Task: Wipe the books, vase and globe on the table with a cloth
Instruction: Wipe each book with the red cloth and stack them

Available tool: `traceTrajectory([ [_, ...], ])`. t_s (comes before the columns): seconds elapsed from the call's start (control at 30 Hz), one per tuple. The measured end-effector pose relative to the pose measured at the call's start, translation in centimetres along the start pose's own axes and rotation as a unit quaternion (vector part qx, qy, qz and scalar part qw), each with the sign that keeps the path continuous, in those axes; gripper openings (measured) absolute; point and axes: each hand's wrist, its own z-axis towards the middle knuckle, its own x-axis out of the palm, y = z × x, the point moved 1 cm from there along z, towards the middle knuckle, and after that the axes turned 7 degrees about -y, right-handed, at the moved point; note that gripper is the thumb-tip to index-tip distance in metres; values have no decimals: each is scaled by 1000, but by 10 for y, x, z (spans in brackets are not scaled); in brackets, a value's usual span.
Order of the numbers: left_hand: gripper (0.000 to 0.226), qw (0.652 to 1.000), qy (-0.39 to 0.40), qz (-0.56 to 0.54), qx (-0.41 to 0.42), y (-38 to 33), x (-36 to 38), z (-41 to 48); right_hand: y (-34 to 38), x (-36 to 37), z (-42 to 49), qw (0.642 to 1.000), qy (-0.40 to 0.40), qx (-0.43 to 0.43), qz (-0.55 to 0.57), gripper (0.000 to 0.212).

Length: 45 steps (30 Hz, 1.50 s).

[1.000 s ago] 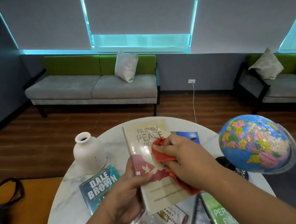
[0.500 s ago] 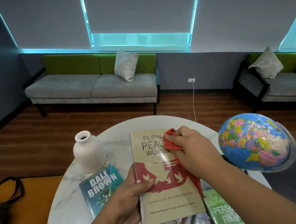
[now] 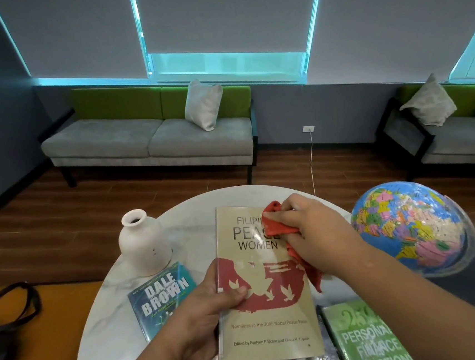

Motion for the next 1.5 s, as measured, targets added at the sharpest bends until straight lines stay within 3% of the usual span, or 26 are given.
traceTrajectory([
  [0.1, 61, 1000, -3, 8, 8, -2, -2, 2, 3, 2, -5, 999, 16, -21, 32, 36],
  [0.17, 63, 1000, -6, 16, 13, -1, -5, 3, -1, -1, -4, 998, 43, 11, 54, 32],
  [0.3, 63, 999, -3, 28, 19, 3, -2, 7, 5, 3, -2, 999, -12, 22, 35, 38],
  [0.43, 64, 999, -4, 25, 29, 1, -4, 7, 8, 9, -8, 996, 53, 12, 63, 39],
  [0.53, 62, 1000, -2, 21, 21, 1, -2, 6, 0, 10, -4, 997, 2, 62, 48, 38],
  [0.67, 62, 999, -14, 23, 25, -3, -1, 6, 9, 16, -14, 997, 29, -9, 68, 41],
  [0.73, 62, 999, -19, 23, 28, -4, -2, 4, 5, 14, -14, 994, 59, 2, 88, 37],
  [0.83, 59, 999, -20, 13, 23, -3, 2, 4, 2, 16, -13, 996, 11, 33, 79, 37],
  [0.93, 57, 999, -25, 5, 38, -2, 6, 6, 16, 21, -23, 997, 17, -27, 76, 48],
  [1.03, 54, 999, -37, 6, 35, 0, 4, 5, 14, 23, -28, 995, 48, -38, 85, 37],
  [1.17, 58, 999, -33, 9, 22, 3, 7, 6, 13, 24, -23, 996, -31, 12, 77, 36],
  [1.33, 55, 999, -33, -7, 32, 0, 4, 7, 19, 26, -32, 993, 54, -95, 51, 37],
  [1.43, 58, 999, -24, 12, 18, 1, 3, 7, 9, 26, -26, 998, 4, -34, 50, 36],
  [1.5, 58, 1000, -18, 10, 21, -1, 7, 7, 17, 28, -26, 997, -36, -38, 53, 36],
])
